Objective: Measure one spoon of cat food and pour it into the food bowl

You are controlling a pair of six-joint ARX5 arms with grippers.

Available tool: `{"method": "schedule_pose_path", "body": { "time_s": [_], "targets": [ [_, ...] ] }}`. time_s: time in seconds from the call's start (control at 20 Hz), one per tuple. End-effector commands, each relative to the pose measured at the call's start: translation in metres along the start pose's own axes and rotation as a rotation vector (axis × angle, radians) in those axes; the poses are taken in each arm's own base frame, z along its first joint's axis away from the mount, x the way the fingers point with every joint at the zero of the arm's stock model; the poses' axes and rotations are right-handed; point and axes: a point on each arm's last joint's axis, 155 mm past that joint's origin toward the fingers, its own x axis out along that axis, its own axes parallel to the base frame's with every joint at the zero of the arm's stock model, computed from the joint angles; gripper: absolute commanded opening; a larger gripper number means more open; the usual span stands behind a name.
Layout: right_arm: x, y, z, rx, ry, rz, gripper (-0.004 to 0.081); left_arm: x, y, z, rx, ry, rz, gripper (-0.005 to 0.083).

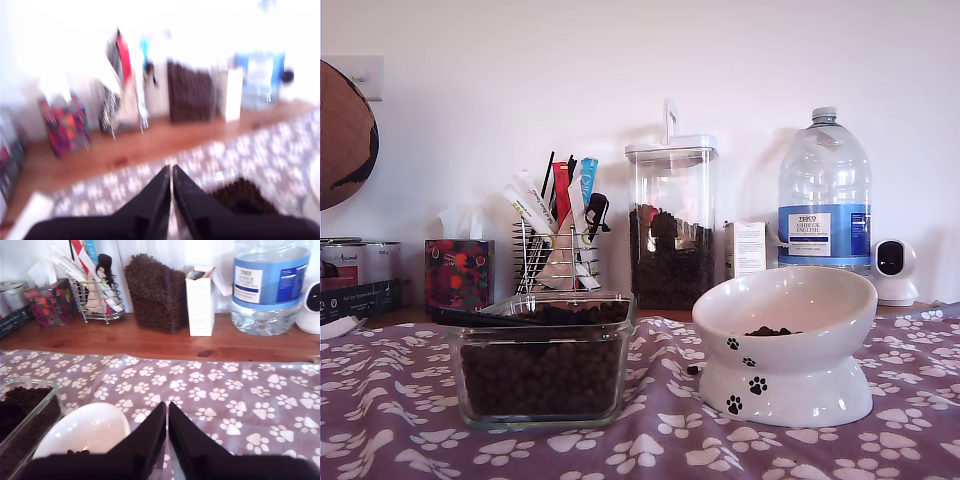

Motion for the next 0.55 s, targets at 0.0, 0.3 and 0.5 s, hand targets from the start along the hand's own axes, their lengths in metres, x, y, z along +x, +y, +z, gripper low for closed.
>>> {"method": "schedule_pose_path", "body": {
  "time_s": [0.0, 0.3, 0.5],
  "targets": [
    [0.000, 0.002, 0.001, -0.003, 0.000, 0.010, -0.0012, 0.001, 0.001, -0.012, 0.002, 0.040, 0.004, -0.0011],
    [-0.001, 0.002, -0.029, 0.031, 0.118, 0.008, -0.0012, -0.004, 0.002, -0.051, 0.003, 0.199, 0.007, -0.0011],
    [-0.004, 0.003, -0.048, 0.053, 0.195, 0.008, -0.0012, -0.011, 0.002, -0.078, 0.003, 0.310, 0.010, -0.0011]
  ]
}}
